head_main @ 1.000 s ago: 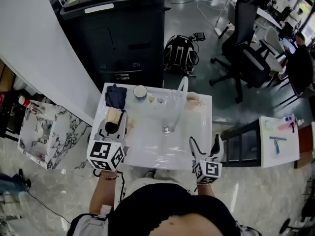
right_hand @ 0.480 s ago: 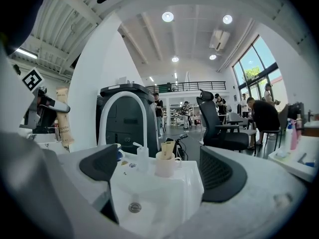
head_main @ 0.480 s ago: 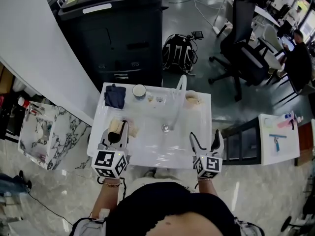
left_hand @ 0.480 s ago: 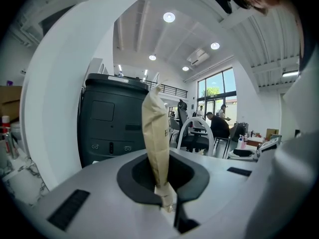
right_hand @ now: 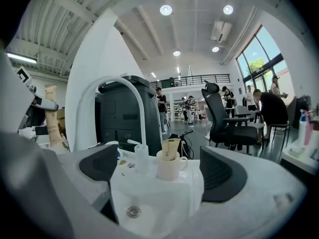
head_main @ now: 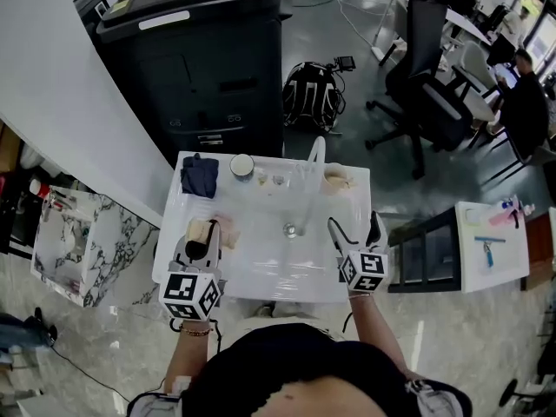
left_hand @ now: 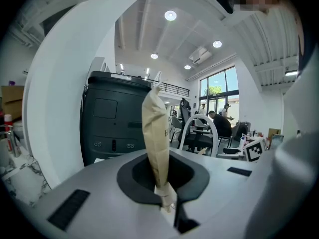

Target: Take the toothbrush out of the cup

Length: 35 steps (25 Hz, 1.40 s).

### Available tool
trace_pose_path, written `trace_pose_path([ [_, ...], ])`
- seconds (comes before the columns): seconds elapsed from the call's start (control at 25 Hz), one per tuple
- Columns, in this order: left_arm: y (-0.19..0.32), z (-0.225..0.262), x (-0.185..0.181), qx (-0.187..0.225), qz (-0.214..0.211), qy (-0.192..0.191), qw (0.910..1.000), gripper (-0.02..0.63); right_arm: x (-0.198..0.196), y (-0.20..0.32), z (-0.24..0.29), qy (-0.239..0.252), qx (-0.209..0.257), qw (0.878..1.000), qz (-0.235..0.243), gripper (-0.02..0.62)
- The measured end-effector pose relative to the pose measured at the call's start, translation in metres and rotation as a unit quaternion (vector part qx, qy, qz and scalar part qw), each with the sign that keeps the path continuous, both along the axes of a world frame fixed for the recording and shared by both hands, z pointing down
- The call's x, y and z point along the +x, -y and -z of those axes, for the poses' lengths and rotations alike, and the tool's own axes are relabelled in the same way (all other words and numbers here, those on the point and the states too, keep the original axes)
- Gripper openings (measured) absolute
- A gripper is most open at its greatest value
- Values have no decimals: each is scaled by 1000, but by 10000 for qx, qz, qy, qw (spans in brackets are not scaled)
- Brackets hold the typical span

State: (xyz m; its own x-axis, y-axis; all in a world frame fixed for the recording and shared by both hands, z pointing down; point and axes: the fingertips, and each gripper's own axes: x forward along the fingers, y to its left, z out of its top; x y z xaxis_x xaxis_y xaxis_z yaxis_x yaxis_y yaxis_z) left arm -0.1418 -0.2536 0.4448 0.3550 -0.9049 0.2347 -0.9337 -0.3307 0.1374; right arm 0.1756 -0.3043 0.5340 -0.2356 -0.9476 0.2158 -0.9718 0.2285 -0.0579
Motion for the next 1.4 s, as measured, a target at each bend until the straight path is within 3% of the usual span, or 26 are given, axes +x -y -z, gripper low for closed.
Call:
trace_pose_path([
  [0.44,11,1,8,72,-154,-52,9998,5,6,92,-44,-172,-267,9994,95,508],
  [0.68,17,-3,-2,-46,-23,33,10000,5,1,121,-68,-105,-514,9985,143,469],
  [0.8,18,-3,-5,-68,43,33,10000,5,5,127,-73,-14,-569,9983,92,408],
  [0.96,21,-7,-12,-136,145,-35,9998,5,6,132,-70,-117,-505,9986,73,204],
  [1.0,22,-8,-13,-148,161,-31,9998,6,6,133,-70,-164,-495,9986,81,180],
  [1.2,24,-11,-13,-177,196,-17,9996,5,6,136,-67,-280,-497,9983,135,62],
  [1.4,24,-13,-12,-191,212,-29,9996,5,2,138,-64,-323,-455,9981,243,38],
])
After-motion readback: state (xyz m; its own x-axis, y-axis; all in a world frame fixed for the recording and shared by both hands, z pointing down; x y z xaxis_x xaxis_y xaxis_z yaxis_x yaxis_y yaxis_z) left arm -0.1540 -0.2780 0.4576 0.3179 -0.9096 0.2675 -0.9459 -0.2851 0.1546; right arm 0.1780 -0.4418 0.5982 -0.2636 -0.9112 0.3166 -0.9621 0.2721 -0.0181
